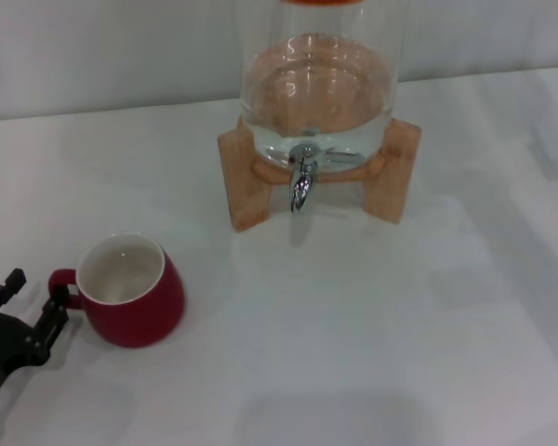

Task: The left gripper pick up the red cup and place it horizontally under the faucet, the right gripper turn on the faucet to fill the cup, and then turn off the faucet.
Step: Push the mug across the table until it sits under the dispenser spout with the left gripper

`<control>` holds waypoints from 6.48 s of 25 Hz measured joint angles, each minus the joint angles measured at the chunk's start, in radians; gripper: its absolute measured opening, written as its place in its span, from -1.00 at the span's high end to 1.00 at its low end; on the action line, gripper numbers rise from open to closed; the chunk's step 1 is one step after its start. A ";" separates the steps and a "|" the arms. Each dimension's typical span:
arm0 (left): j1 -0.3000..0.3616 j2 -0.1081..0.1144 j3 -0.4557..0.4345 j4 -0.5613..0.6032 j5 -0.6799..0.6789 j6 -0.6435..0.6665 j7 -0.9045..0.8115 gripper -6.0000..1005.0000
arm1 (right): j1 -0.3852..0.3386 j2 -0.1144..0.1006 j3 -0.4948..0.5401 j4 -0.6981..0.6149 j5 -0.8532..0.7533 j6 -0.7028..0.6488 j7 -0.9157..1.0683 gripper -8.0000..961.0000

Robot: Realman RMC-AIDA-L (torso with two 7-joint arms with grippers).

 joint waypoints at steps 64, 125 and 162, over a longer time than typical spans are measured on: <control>-0.173 0.002 0.119 -0.082 0.011 0.140 -0.049 0.78 | 0.003 0.000 -0.050 0.000 -0.002 -0.029 0.000 -0.50; -0.231 -0.009 0.302 -0.191 0.013 0.247 -0.066 0.77 | 0.012 0.000 -0.063 -0.001 -0.002 -0.038 0.000 -0.50; -0.264 -0.014 0.382 -0.221 0.007 0.324 -0.069 0.77 | 0.021 0.000 -0.063 -0.002 -0.002 -0.037 0.000 -0.50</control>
